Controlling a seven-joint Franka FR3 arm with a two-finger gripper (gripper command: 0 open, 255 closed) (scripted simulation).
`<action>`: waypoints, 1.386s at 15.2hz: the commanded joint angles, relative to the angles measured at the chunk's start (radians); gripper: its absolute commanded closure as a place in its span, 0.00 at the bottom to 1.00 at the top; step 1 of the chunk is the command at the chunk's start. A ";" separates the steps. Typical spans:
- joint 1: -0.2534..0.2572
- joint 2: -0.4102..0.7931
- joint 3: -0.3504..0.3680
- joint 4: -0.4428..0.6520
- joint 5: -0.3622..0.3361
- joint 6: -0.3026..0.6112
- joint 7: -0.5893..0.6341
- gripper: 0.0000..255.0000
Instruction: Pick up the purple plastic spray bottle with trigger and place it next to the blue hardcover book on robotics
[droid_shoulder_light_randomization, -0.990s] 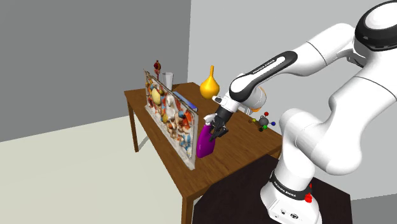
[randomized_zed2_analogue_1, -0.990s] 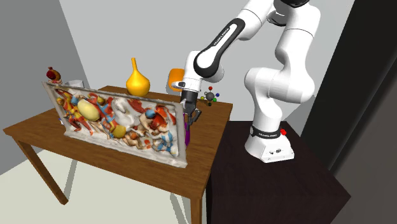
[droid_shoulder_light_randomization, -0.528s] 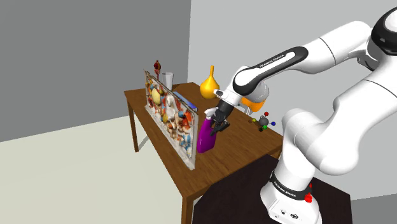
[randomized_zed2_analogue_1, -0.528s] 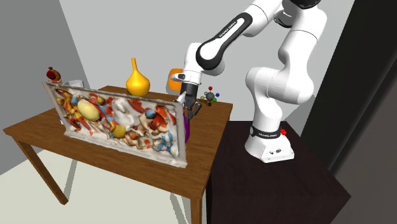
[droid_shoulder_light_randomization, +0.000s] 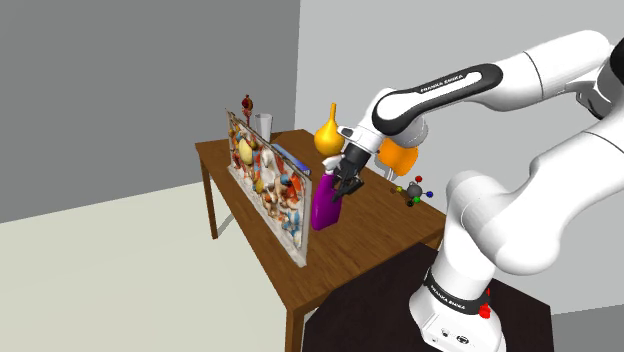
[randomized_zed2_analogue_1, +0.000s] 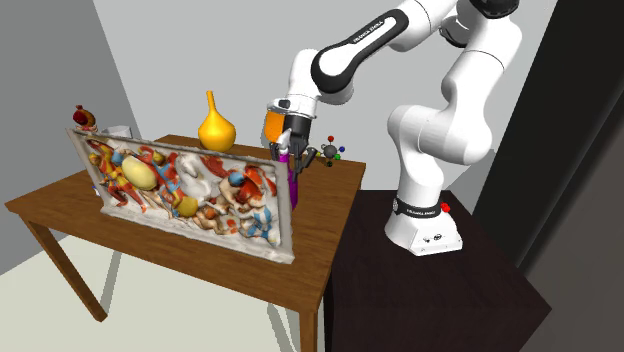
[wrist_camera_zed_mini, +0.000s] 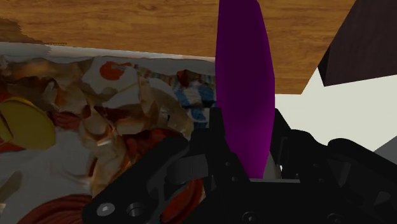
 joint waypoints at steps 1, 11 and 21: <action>-0.013 -0.017 0.023 0.013 -0.002 -0.031 0.017 1.00; -0.055 -0.095 0.124 0.085 0.000 -0.178 0.094 1.00; -0.065 -0.142 0.199 0.178 0.016 -0.311 0.157 1.00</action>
